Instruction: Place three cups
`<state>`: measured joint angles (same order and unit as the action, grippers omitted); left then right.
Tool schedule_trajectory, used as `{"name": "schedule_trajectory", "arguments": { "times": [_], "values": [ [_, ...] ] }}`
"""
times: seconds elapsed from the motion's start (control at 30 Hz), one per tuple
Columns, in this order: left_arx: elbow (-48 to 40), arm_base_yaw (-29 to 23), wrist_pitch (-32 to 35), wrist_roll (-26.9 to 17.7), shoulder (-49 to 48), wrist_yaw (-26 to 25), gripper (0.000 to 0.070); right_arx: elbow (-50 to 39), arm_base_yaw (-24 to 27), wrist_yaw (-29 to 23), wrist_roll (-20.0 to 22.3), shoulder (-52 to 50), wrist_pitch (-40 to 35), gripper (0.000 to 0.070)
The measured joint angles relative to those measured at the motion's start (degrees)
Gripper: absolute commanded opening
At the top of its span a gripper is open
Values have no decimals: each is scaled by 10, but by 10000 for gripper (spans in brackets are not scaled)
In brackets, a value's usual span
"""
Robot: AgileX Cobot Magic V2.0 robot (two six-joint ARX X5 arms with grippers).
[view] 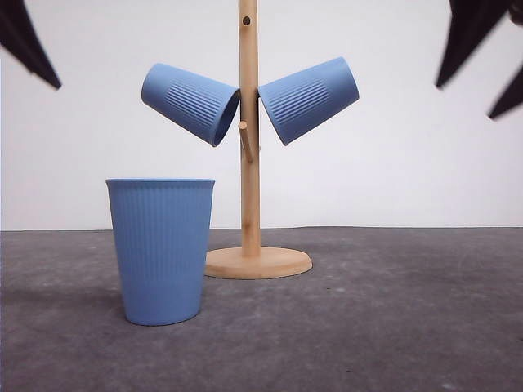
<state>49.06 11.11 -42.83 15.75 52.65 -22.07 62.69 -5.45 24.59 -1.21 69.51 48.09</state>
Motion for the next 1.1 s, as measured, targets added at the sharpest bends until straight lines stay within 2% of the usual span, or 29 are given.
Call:
{"name": "schedule_trajectory", "arguments": {
  "times": [0.23, 0.57, 1.03, 1.1],
  "values": [
    [51, 57, -47, 8, 56, 61, 512, -84, 0, -24, 0, -57, -12, 479],
    [87, 129, -46, 19, 164, 87, 511, -87, -1, -29, 0, -70, -12, 479],
    [94, 159, 4, 37, 296, 102, 509, -87, -1, -36, 0, -70, -17, 479],
    [94, 160, 18, 39, 310, 102, 481, -87, -1, -36, 0, -70, -17, 479]
  ]
}}
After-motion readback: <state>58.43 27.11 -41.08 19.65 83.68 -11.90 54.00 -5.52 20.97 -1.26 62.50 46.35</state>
